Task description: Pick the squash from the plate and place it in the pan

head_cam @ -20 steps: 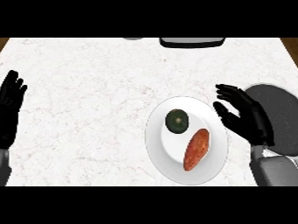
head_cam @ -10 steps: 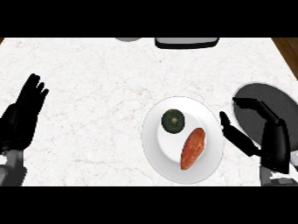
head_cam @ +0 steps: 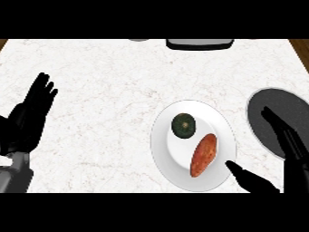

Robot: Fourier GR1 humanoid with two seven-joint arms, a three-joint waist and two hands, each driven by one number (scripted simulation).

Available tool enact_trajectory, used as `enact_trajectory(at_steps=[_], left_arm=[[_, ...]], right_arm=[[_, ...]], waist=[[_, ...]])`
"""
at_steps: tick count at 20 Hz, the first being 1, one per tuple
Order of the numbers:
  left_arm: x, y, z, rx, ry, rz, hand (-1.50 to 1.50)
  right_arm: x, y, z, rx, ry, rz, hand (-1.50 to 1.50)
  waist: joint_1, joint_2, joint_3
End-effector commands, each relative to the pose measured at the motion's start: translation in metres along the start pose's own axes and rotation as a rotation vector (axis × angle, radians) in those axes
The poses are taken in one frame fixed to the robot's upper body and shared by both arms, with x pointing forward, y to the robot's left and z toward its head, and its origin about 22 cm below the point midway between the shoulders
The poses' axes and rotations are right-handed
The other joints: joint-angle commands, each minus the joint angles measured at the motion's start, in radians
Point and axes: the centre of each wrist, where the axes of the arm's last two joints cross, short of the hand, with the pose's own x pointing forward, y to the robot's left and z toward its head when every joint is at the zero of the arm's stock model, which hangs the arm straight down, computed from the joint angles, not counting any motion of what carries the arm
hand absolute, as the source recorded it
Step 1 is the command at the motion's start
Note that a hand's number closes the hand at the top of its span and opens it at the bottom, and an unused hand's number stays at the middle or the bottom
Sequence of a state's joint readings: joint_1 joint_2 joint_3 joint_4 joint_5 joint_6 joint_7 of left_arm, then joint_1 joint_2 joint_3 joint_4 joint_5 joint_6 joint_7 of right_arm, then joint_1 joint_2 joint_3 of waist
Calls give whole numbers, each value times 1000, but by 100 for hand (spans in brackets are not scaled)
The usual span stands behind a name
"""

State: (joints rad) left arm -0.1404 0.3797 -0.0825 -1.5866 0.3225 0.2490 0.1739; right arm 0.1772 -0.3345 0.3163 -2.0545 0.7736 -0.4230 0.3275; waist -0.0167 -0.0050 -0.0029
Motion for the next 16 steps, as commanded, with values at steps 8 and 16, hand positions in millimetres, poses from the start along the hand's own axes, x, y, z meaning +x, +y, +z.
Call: enact_trajectory(at_steps=[8, 16], left_arm=[[7, -6, -3, -35, -7, -3, 0], [-8, -21, -6, -48, -5, 18, 0]], right_arm=[[68, 9, -50, 262, 122, 381, -150], [85, 49, -64, 684, 278, 523, -150]], waist=[[39, 6, 1], [28, 7, 0]])
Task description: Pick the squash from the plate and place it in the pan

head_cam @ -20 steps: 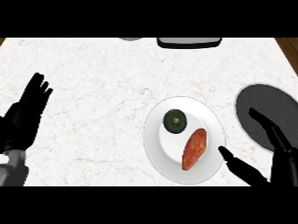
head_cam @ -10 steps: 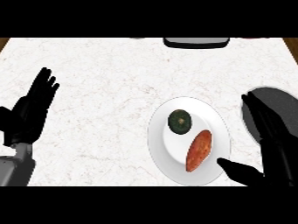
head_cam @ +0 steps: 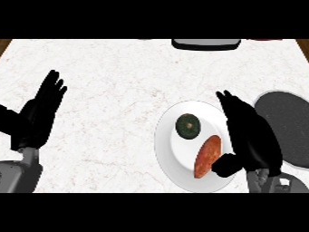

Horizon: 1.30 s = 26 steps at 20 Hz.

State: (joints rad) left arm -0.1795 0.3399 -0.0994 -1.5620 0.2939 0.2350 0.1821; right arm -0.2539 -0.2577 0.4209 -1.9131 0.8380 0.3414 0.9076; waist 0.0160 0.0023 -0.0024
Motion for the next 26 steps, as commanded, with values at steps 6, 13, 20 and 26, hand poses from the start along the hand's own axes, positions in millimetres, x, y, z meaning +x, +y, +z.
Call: enact_trajectory(at_steps=[6, 13, 20, 26], left_arm=[[-19, 8, -2, 19, 10, -2, 0], [-6, 0, 2, -8, 11, 0, 0], [0, -1, 4, 15, -2, -2, 0], [-8, 17, -11, 5, 13, 1, 0]], right_arm=[[64, -4, -6, 172, 39, 138, -150], [80, 21, -5, 147, 107, 327, -150], [100, 18, -6, 130, 88, 294, -150], [105, 33, -37, 170, 154, 321, -150]], waist=[[-11, -2, 1], [-12, -5, 1], [-11, -4, 2], [-11, 0, 1]])
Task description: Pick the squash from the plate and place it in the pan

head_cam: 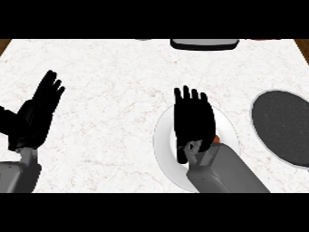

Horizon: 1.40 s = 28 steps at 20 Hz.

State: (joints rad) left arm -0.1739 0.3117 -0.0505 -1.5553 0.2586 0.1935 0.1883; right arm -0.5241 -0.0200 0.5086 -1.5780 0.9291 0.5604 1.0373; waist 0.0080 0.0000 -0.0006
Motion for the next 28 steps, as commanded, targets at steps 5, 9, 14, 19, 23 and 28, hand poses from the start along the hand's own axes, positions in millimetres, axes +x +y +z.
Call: enact_trajectory(at_steps=[5, 9, 14, 19, 23, 28], left_arm=[[-2, -4, 4, 6, -2, 6, 0], [9, 8, 2, -3, 2, -5, 0], [2, -2, 2, 14, 3, -8, 0], [20, -15, 7, -10, 9, 12, 0], [6, 12, 10, 9, -1, -17, 0], [9, 11, -2, 14, 3, 4, 0]], right_arm=[[14, 11, -25, 43, 205, 67, -150], [3, 27, -31, 48, 174, 21, -150], [-3, 48, -37, 99, 177, 47, -150], [-13, 48, -56, 105, 189, 48, -150], [-10, 49, -54, 84, 166, 22, -150], [-21, 58, -63, 79, 158, -23, -150]], waist=[[7, 1, 0], [-2, 0, 1], [-4, 0, 1], [-3, 0, 1], [-3, 0, 1], [-7, 0, 1]])
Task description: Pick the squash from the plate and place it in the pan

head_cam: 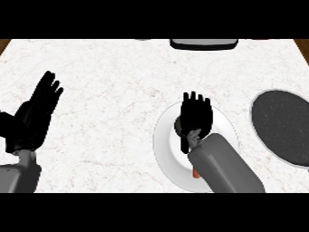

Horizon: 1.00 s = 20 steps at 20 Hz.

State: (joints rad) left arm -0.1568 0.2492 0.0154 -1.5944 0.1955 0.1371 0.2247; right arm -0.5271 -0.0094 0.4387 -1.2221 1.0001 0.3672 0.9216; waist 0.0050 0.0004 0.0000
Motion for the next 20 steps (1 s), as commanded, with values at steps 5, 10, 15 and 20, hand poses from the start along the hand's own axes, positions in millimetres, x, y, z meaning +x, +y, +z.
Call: enact_trajectory(at_steps=[5, 10, 15, 20], left_arm=[[-18, 1, 3, -11, -6, 7, 0], [-10, 8, 5, -1, 8, 1, 0], [9, 11, -5, -9, -2, -7, 0], [-8, -19, 9, -2, -18, 2, 0]], right_arm=[[16, 9, -18, 54, -16, -20, 150], [13, 29, -25, -26, -81, -2, 150], [8, 18, -43, -46, -98, -47, 150], [5, -1, -34, -118, -105, -72, 150]], waist=[[7, 1, 0], [8, 1, 0], [6, 1, 0], [0, -1, 0]])
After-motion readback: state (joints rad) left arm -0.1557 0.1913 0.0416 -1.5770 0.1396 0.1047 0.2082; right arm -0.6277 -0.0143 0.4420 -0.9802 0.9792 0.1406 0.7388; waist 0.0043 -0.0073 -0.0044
